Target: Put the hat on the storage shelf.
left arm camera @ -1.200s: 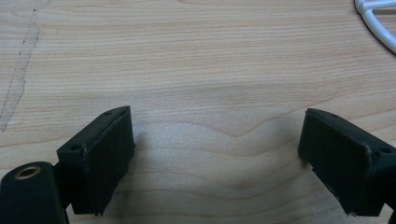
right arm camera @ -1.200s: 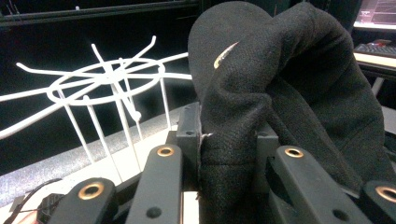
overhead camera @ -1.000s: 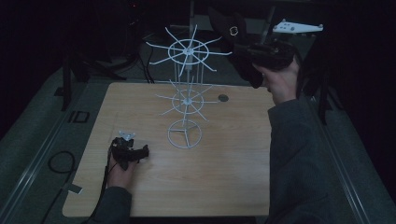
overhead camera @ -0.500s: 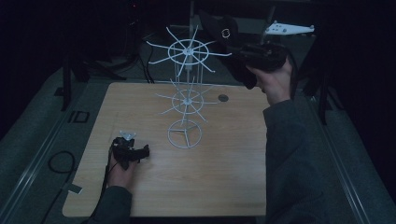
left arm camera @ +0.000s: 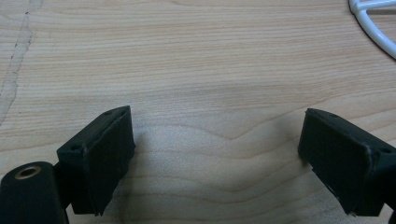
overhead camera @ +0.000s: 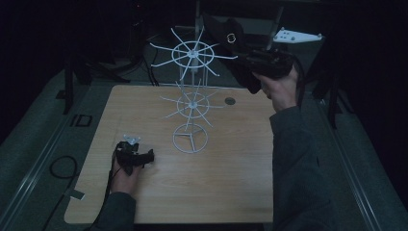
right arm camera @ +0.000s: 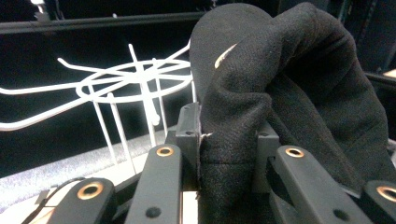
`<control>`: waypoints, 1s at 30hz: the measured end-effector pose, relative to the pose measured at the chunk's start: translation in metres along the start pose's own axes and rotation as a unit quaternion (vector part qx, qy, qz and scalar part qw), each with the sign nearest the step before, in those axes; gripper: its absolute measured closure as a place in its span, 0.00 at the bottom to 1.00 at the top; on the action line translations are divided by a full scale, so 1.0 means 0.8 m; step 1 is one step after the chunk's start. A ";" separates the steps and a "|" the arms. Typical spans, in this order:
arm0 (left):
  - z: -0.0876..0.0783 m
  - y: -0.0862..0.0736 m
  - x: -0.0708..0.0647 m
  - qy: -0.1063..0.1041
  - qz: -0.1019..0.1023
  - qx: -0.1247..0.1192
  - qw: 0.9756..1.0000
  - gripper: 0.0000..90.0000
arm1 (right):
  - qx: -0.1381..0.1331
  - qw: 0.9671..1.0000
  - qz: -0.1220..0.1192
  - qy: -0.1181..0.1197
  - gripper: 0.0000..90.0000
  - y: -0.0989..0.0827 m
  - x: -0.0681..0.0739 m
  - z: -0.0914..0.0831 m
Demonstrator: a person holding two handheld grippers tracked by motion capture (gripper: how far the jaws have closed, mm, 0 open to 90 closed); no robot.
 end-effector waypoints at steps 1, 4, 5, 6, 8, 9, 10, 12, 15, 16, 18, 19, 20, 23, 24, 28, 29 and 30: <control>0.000 0.000 0.000 0.000 0.000 0.000 1.000 0.13 | -0.008 1.000 -0.002 0.009 0.80 -0.001 0.001 0.000; 0.000 0.000 0.000 0.000 0.000 0.000 1.000 0.13 | -0.011 1.000 -0.003 0.019 0.80 -0.002 0.002 0.000; 0.000 0.000 0.000 0.000 0.000 0.000 1.000 0.13 | -0.008 1.000 -0.004 0.021 0.80 -0.002 0.003 0.001; 0.000 0.000 0.000 0.000 0.000 0.000 1.000 0.13 | -0.004 1.000 -0.004 0.023 0.79 -0.003 0.003 0.002; 0.000 0.000 0.000 0.000 0.000 0.000 1.000 0.13 | 0.001 1.000 -0.004 0.022 0.79 -0.005 0.003 0.003; 0.000 0.000 0.000 0.000 0.000 0.000 1.000 0.13 | 0.004 1.000 -0.003 0.021 0.79 -0.006 0.002 0.003; 0.000 0.000 0.000 0.000 0.000 0.000 1.000 0.13 | 0.007 1.000 -0.002 0.021 0.79 -0.007 0.001 0.004; 0.000 0.000 0.000 0.000 0.000 0.000 1.000 0.13 | 0.012 1.000 -0.001 0.021 0.79 -0.009 0.000 0.004; 0.000 0.000 0.000 0.000 0.000 0.001 1.000 0.13 | 0.018 1.000 0.000 0.022 0.79 -0.012 0.000 0.005; 0.000 0.000 0.000 0.000 0.000 0.000 1.000 0.13 | 0.019 1.000 -0.001 0.023 0.79 -0.013 0.000 0.006; 0.000 0.000 0.000 0.000 0.000 0.000 1.000 0.13 | 0.022 0.999 -0.002 0.024 0.79 -0.015 -0.001 0.007; 0.000 0.000 0.000 0.000 0.000 0.000 1.000 0.13 | 0.025 0.999 -0.001 0.025 0.79 -0.016 0.000 0.008; 0.000 0.000 0.000 0.000 0.000 0.000 1.000 0.13 | 0.026 0.999 -0.001 0.025 0.79 -0.018 -0.001 0.009; 0.000 0.000 0.000 0.000 0.000 0.000 1.000 0.13 | 0.031 0.999 0.003 0.025 0.79 -0.021 -0.001 0.011; 0.000 0.000 0.000 0.000 0.000 0.000 1.000 0.13 | 0.034 0.999 0.004 0.025 0.79 -0.023 -0.001 0.012; 0.000 0.000 -0.001 0.000 0.000 -0.001 1.000 0.13 | 0.031 0.999 0.011 0.028 0.78 -0.025 -0.002 0.013; 0.000 0.000 0.000 0.000 0.001 -0.001 1.000 0.13 | 0.031 0.999 0.013 0.028 0.78 -0.025 -0.002 0.013; 0.000 0.000 0.000 0.000 0.001 0.000 1.000 0.13 | 0.032 0.999 0.014 0.029 0.77 -0.026 -0.002 0.014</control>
Point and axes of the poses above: each handheld gripper's, and its own axes: z roughly forward along the jaws, y roughly out of its top, x roughly to its left, the point moved 7 cm from there along z, roughly forward along the jaws, and after that the axes turned 6 degrees about -y, right-handed, at the moved point
